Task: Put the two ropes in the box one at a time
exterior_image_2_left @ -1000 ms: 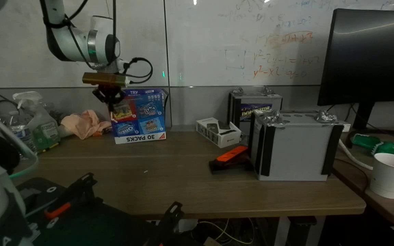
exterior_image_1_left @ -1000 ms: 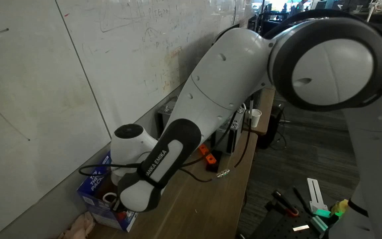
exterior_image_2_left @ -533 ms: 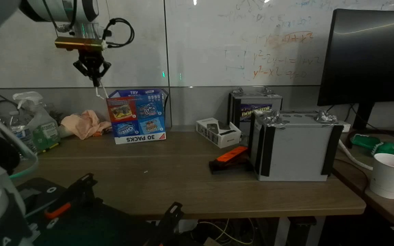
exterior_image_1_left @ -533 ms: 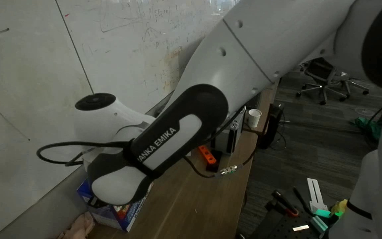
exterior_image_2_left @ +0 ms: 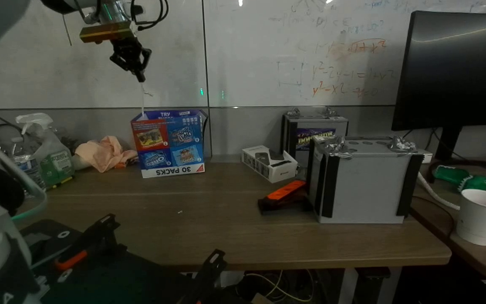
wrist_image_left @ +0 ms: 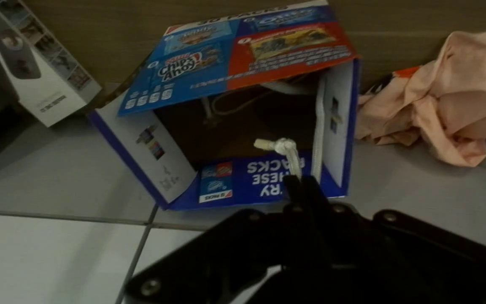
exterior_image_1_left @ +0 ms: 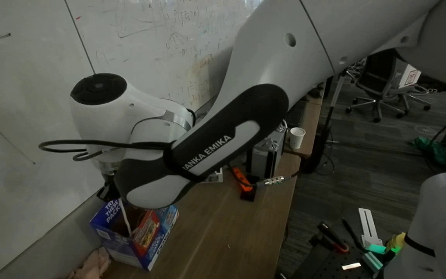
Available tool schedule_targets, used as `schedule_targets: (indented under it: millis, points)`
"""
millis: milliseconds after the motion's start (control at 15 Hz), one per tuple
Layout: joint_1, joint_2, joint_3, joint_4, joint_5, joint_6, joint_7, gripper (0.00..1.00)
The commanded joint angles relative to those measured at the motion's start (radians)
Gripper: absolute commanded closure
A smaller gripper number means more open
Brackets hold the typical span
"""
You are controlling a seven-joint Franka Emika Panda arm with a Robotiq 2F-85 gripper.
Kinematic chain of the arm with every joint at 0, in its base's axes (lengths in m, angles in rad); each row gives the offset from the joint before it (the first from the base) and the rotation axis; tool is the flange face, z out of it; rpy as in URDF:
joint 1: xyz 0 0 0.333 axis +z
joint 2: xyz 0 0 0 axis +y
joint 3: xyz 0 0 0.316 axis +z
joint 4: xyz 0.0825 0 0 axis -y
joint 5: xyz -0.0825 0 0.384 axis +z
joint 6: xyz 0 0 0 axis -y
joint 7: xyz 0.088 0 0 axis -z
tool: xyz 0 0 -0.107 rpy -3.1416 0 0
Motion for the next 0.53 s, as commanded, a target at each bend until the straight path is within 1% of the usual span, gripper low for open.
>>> schedule_targets:
  millis: [0,133,267,400,467]
  points:
    - [0.022,0.101,-0.069,0.085,-0.159,0.061,0.135,0.99]
    - [0.026,0.166,-0.094,0.121,-0.201,0.092,0.169,0.99]
    - [0.03,0.228,-0.109,0.152,-0.199,0.121,0.168,0.99]
    - [0.031,0.274,-0.115,0.179,-0.16,0.14,0.14,0.99]
    - [0.04,0.301,-0.128,0.191,-0.162,0.151,0.144,0.99]
